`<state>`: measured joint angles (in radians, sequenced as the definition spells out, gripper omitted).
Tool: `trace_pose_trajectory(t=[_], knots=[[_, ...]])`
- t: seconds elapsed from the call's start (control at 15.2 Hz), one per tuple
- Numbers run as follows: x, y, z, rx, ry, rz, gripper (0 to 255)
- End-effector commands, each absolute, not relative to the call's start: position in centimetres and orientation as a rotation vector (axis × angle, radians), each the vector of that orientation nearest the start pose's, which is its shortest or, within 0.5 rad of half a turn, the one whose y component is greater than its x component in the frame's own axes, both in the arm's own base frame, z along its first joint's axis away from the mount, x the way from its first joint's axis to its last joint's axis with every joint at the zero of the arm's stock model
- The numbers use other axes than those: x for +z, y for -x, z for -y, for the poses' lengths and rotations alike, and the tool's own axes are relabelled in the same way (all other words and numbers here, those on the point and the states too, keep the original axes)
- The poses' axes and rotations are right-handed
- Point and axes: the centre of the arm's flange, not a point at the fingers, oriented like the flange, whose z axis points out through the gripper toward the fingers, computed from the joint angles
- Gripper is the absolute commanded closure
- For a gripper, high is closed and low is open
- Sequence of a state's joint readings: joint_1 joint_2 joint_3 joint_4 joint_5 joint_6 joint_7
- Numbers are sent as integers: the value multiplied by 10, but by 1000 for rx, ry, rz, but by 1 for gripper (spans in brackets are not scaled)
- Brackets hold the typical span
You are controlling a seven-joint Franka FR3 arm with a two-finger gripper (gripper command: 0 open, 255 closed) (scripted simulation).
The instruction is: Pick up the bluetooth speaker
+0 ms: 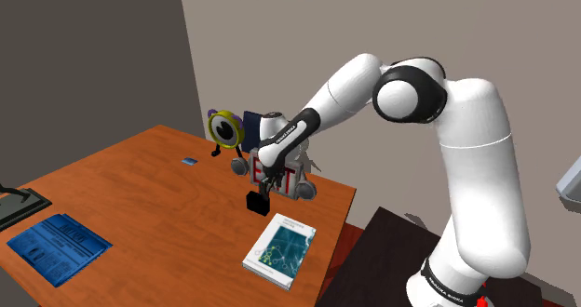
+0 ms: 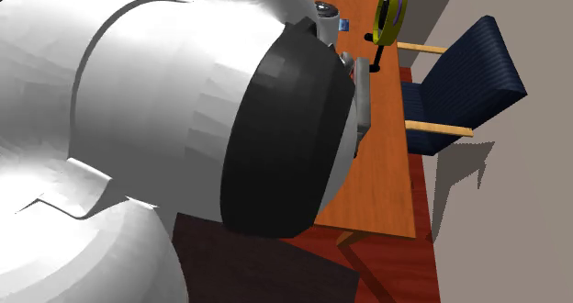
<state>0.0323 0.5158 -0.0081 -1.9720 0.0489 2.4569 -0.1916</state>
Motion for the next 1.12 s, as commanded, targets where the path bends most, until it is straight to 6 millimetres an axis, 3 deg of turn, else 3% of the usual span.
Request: trace_pose_trajectory(t=[0.0,0.33,0.92,0.99,1.06], knots=[[185,-631,-18,37,3099,298,0],[145,-672,-26,19,3097,342,0],[105,-671,-26,19,3097,342,0],[105,-671,-26,19,3097,342,255],[105,-671,-26,19,3097,342,255]])
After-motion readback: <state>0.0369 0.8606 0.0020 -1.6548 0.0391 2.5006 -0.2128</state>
